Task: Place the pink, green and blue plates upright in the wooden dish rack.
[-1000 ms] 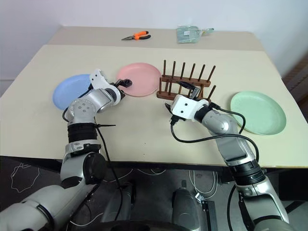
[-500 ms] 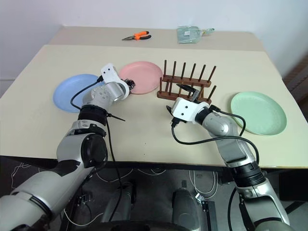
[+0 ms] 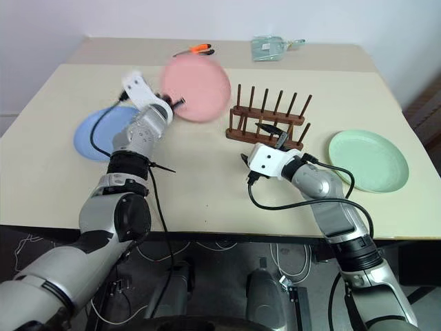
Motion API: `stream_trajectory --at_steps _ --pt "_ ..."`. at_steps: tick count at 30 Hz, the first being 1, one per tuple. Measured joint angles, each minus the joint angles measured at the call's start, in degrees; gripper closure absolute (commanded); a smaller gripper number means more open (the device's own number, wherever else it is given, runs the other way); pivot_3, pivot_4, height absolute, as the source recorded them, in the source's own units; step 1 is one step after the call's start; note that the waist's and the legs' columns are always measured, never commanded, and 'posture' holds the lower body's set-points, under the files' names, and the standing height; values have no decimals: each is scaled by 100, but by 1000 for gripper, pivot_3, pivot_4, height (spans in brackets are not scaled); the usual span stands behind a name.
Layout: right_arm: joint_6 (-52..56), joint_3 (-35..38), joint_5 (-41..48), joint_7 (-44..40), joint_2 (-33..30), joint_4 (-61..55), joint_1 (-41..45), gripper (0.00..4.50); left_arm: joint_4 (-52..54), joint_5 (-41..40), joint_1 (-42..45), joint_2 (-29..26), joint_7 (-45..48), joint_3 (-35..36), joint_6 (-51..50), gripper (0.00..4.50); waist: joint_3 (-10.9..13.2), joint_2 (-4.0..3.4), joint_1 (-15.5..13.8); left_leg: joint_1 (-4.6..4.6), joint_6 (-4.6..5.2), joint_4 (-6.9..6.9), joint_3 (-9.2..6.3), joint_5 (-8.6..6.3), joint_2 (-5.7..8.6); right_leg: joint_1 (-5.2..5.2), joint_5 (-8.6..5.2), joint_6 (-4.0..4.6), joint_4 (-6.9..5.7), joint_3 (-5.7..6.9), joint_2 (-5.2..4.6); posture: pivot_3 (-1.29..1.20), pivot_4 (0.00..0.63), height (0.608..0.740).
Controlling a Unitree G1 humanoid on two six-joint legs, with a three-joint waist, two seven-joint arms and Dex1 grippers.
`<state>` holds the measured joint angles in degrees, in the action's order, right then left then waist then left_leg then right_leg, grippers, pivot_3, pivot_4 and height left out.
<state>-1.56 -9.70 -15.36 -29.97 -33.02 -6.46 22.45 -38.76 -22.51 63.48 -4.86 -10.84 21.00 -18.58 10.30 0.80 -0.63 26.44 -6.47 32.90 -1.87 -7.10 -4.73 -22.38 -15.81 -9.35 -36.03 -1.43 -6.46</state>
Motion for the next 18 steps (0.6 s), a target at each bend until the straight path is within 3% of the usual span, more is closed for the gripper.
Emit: stream_trajectory --at_steps 6,15,18 --pt "-163 -69 -456 188 20 -58 996 0 2111 -277 -220 -56 362 -373 -1092 4469 0 0 -32 0 0 4 -1 0 1 9 -1 -1 3 0 0 0 150 740" --pt "-606 -481 -1527 595 16 367 1497 0 3704 -692 -688 193 437 -939 -2862 4469 0 0 3 -1 1 5 -1 0 0 4 -1 0 -1 0 0 0 150 740" --pt "-639 -532 -1714 656 17 586 1514 890 3888 -741 -748 292 438 -959 -3123 4500 0 0 0 -1 1 5 -1 0 0 4 -1 0 -1 -1 0 0 150 740"
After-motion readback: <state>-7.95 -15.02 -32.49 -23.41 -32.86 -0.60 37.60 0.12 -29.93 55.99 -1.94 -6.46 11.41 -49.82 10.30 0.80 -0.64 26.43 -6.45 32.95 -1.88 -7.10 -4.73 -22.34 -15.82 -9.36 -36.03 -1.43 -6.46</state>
